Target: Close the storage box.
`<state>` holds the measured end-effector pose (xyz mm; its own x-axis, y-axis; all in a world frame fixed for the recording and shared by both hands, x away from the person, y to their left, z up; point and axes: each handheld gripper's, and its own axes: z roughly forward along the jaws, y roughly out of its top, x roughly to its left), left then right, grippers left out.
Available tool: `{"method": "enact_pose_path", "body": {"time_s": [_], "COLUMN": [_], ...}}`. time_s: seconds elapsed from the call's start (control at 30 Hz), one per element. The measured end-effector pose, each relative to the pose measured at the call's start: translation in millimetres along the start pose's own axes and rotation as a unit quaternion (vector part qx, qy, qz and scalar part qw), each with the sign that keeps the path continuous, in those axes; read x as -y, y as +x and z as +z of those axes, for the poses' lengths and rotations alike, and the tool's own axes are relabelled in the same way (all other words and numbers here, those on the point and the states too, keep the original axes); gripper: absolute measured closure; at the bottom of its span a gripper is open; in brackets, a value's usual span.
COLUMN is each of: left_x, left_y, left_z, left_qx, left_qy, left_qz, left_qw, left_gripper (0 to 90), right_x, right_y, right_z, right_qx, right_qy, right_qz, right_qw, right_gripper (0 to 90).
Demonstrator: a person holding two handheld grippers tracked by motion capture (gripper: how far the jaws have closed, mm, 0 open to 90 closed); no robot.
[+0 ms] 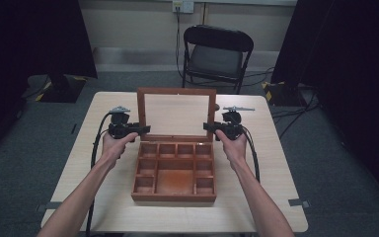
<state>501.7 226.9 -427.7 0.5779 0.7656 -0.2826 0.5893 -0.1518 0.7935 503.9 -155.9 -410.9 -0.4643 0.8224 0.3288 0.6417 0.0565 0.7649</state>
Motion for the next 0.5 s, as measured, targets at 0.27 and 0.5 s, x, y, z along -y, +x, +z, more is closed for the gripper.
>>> {"method": "enact_pose_path", "body": {"time_s": [0.27,0.5], "left_x": [-0.6,1.1], "left_y": [-5.1,-6.8], "left_z": [-7.3,-16.7], "left_qx": [0.001,0.006], "left_qy": [0.001,0.000], "left_qz": [0.013,0.016], "left_qw": [0.9999,0.9999], "left_gripper": [54.5,55.7], "right_x": [2.0,3.4], "right_y": [1.6,6.7], "right_z": [-6.6,-9.0], "right_qx": [-0.008,-0.009], "right_qy": [0.005,0.012], "right_qz": [-0.007,-0.006], "right_qw": [0.9999,0.9999], "right_gripper": [56.4,55.8]}}
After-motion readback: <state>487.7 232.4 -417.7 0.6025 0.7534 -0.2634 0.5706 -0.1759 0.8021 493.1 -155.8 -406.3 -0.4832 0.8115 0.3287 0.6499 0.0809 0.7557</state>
